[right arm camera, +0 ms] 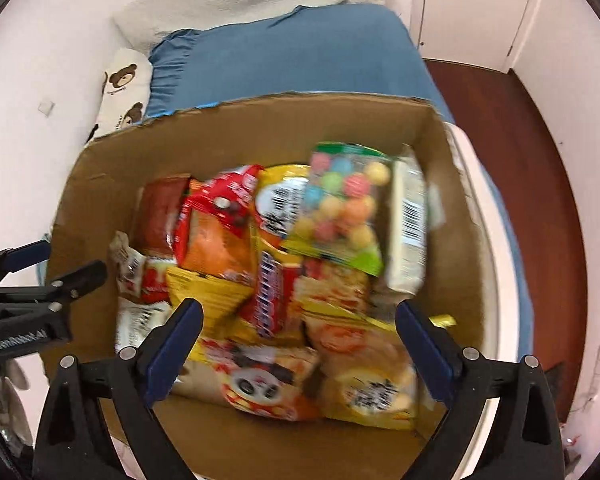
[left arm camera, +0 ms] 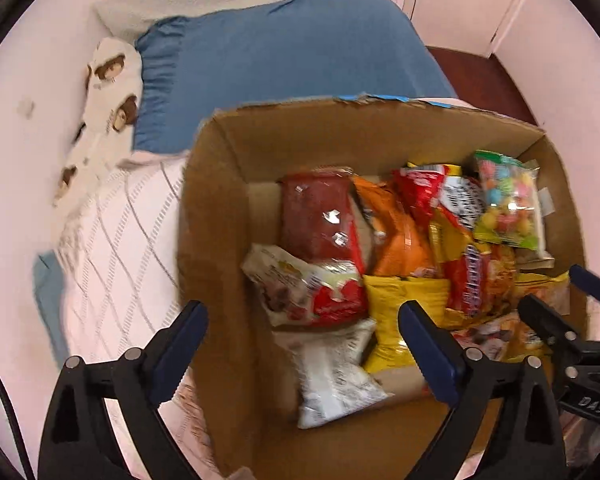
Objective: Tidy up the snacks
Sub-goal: 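Carry the red packet and white-green packet into the box and open both tools, then raise both tools out of the box and pull back from the bed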
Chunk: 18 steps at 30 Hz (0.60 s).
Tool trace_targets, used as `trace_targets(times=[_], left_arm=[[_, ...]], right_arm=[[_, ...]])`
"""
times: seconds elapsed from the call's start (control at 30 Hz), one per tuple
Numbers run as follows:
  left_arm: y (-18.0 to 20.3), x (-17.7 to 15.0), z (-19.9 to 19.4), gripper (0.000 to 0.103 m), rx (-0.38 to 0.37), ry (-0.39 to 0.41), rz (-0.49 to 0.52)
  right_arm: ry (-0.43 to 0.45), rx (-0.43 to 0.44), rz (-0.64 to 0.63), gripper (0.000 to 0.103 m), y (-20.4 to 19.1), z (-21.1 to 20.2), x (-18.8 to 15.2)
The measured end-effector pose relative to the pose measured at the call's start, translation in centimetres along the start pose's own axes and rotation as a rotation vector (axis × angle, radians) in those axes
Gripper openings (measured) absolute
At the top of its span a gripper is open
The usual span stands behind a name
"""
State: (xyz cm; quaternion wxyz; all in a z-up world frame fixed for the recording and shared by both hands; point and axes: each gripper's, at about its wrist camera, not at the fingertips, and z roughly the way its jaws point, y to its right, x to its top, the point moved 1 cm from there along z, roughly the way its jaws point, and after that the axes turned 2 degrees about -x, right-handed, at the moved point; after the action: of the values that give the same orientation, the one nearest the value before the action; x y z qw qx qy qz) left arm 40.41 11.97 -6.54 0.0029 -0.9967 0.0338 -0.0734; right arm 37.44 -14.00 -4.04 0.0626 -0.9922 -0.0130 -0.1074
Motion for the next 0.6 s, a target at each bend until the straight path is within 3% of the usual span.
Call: trace_targets(times=[0.27,0.6], left_arm=[[1.1,-2.7,-0.6,0.097,-0.052,0.031,-0.057],[1.5,-7.0,-5.3,0.097,-0.100,0.164,-0.107]], right_arm=[[0.028,-0.054,-0.001,0.099,1.6,-1.7,-2.2],[0.107,-0.071,-0.011,0.100,1.6,-5.9,-5.7]])
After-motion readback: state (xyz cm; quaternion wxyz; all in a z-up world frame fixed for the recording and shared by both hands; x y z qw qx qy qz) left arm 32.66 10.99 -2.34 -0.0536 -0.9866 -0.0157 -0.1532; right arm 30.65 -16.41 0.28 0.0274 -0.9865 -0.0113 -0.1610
